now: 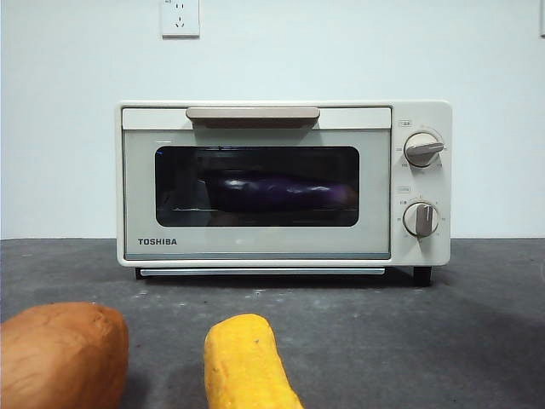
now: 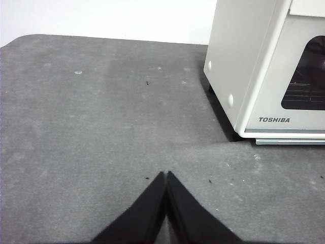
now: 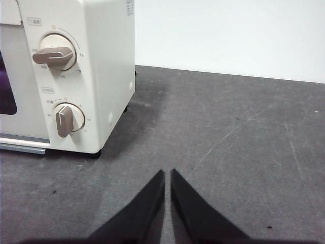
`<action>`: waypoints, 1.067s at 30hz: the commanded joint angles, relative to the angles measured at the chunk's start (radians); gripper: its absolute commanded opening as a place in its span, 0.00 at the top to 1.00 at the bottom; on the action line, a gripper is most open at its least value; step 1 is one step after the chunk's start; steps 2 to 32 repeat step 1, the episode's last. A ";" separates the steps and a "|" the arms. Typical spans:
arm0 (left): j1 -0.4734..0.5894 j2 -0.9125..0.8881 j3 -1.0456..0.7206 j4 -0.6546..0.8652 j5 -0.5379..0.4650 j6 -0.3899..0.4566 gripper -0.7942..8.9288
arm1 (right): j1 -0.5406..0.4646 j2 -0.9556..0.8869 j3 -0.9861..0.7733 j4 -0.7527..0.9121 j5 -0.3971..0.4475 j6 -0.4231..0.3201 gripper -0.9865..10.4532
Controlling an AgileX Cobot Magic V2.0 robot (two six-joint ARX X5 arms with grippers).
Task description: Take the eggplant from the table,put the eggplant in the oven
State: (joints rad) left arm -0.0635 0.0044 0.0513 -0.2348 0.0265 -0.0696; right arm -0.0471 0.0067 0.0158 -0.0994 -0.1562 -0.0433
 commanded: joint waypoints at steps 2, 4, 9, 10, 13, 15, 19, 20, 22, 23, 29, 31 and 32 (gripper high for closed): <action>-0.002 -0.002 -0.021 -0.011 -0.002 -0.003 0.91 | -0.001 -0.003 -0.003 0.010 0.000 0.017 0.91; -0.002 -0.002 -0.021 -0.011 -0.002 -0.003 0.91 | -0.001 -0.003 -0.003 0.010 0.000 0.017 0.91; -0.002 -0.002 -0.021 -0.011 -0.002 -0.003 0.91 | -0.001 -0.003 -0.003 0.010 0.000 0.017 0.91; -0.002 -0.002 -0.021 -0.011 -0.002 -0.003 0.91 | -0.001 -0.003 -0.003 0.010 0.000 0.017 0.91; -0.002 -0.002 -0.021 -0.011 -0.002 -0.003 0.91 | -0.001 -0.003 -0.003 0.010 0.000 0.017 0.91; -0.002 -0.002 -0.021 -0.011 -0.002 -0.003 0.91 | -0.001 -0.003 -0.003 0.010 0.000 0.017 0.91; -0.002 -0.002 -0.021 -0.011 -0.002 -0.003 0.91 | -0.001 -0.003 -0.003 0.010 0.000 0.017 0.91; -0.002 -0.002 -0.021 -0.011 -0.002 -0.003 0.91 | -0.001 -0.003 -0.003 0.010 0.000 0.017 0.91; -0.002 -0.002 -0.021 -0.011 -0.002 -0.003 0.91 | -0.001 -0.003 -0.003 0.010 0.000 0.017 0.91; -0.002 -0.002 -0.021 -0.011 -0.002 -0.003 0.91 | -0.001 -0.003 -0.003 0.010 0.000 0.017 0.91; -0.002 -0.002 -0.021 -0.011 -0.002 -0.003 0.91 | -0.001 -0.003 -0.003 0.010 0.000 0.017 0.91; -0.002 -0.002 -0.021 -0.011 -0.002 -0.003 0.91 | -0.001 -0.003 -0.003 0.010 0.000 0.017 0.91; -0.002 -0.002 -0.021 -0.011 -0.002 -0.003 0.91 | -0.001 -0.003 -0.003 0.010 0.000 0.017 0.91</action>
